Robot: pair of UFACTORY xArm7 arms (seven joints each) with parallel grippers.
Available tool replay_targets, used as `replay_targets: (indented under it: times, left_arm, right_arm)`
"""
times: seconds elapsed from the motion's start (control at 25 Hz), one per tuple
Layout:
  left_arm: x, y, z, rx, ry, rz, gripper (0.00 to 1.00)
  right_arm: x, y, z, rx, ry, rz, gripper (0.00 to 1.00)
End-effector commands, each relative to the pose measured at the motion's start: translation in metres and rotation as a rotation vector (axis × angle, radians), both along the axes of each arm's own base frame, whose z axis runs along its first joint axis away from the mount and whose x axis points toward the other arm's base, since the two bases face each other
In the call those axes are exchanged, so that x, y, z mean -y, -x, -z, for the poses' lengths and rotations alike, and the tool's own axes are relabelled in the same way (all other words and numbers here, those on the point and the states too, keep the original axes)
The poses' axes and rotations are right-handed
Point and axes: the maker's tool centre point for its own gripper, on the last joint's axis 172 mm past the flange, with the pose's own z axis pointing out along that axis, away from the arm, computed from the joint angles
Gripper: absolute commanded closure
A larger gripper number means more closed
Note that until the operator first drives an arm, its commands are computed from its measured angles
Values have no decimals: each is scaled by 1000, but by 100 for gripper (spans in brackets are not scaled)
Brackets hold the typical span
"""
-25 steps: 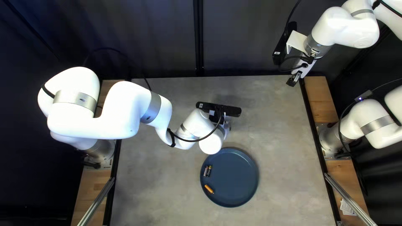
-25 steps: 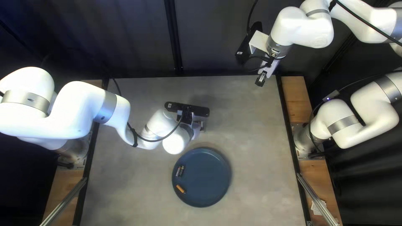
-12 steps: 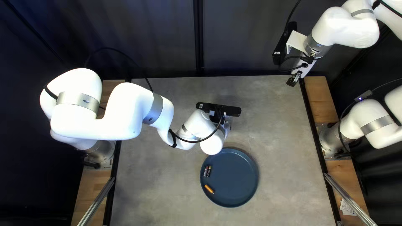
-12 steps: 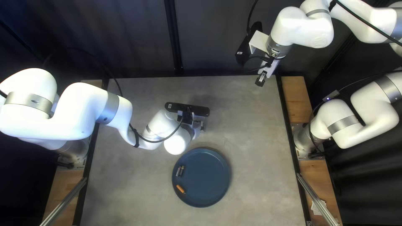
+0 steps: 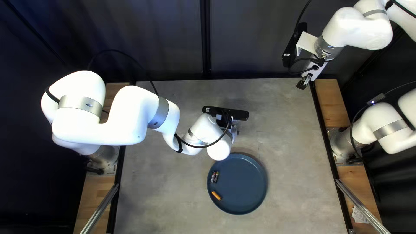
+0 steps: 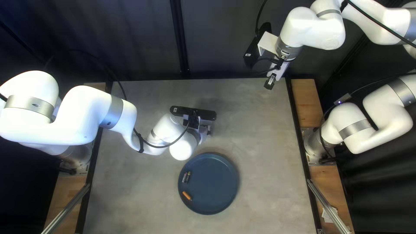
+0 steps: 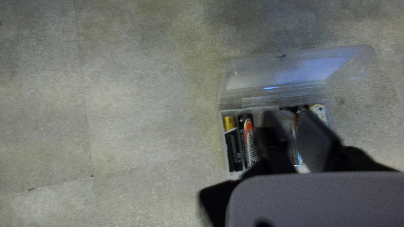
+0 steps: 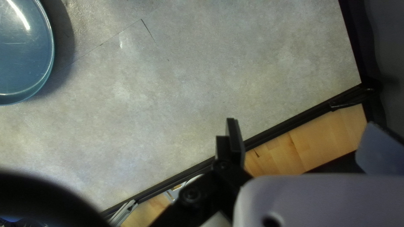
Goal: Pick up the batteries from the table and place them into the container
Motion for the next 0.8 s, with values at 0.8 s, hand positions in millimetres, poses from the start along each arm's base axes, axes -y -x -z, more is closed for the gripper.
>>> replay_targets:
  times: [0.8]
  left_arm:
    - [36,28,-38,-116,382,-84,11]
  right_arm:
    - [0,0,0,0,0,0,0]
